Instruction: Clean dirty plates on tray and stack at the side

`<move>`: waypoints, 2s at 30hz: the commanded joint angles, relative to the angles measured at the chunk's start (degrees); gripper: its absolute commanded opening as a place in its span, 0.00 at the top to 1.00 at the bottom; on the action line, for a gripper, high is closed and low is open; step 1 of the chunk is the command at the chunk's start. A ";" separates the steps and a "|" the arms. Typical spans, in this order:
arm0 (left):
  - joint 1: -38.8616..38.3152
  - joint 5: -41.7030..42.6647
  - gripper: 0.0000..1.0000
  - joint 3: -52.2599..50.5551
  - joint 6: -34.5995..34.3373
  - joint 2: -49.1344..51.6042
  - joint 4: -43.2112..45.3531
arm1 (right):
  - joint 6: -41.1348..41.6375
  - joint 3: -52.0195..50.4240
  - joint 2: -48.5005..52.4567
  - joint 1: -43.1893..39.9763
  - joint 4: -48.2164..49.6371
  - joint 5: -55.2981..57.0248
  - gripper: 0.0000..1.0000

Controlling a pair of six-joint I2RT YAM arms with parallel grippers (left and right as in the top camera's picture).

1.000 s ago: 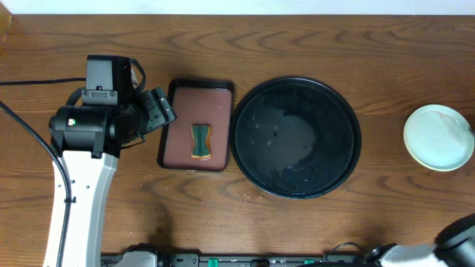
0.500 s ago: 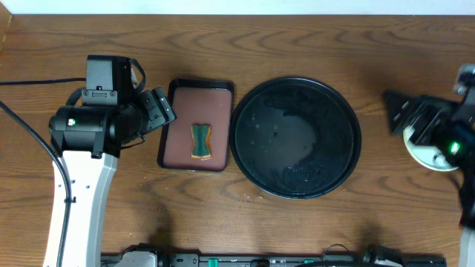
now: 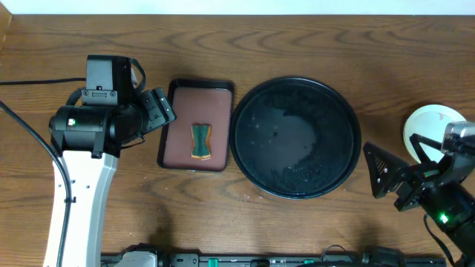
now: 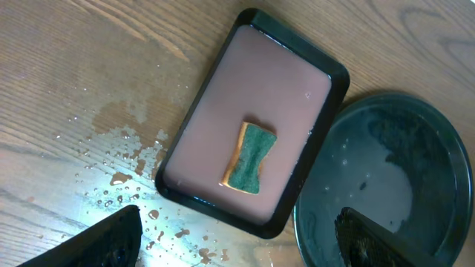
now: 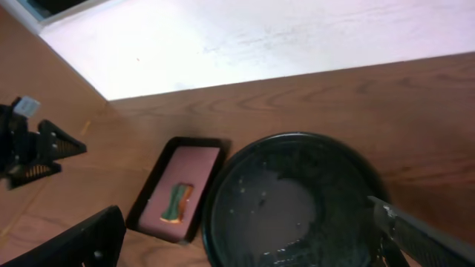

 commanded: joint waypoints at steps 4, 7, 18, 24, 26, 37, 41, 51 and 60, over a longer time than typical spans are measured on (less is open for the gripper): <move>0.17 0.09 0.16 0.83 0.39 -0.09 -0.15 | -5.49 -6.82 -2.23 5.68 7.15 9.46 0.01; 0.17 0.09 0.16 0.83 0.39 -0.09 -0.15 | -6.91 -15.87 -5.66 5.75 14.64 10.91 0.01; 0.17 0.09 0.16 0.83 0.39 -0.09 -0.15 | -6.91 -48.81 -28.72 5.70 32.28 16.20 0.01; 0.20 0.09 0.16 0.83 0.39 -0.09 -0.15 | -6.80 -60.11 -38.91 5.70 36.74 17.29 0.01; 0.17 0.09 0.16 0.83 0.39 -0.09 -0.15 | -6.67 -62.88 -39.56 5.77 37.94 17.33 0.01; 0.17 0.09 0.16 0.83 0.39 -0.09 -0.15 | -6.71 -75.43 -39.69 5.75 57.68 17.64 0.01; 0.20 0.09 0.16 0.83 0.39 -0.09 -0.15 | -6.69 -75.41 -39.65 5.75 57.37 17.59 0.01; 0.17 0.09 0.16 0.83 0.39 -0.09 -0.15 | -6.69 -75.38 -39.65 5.73 57.35 17.59 0.01; 0.20 0.09 0.16 0.59 0.39 -0.09 -0.15 | -6.69 -75.38 -39.65 5.75 57.35 17.59 0.01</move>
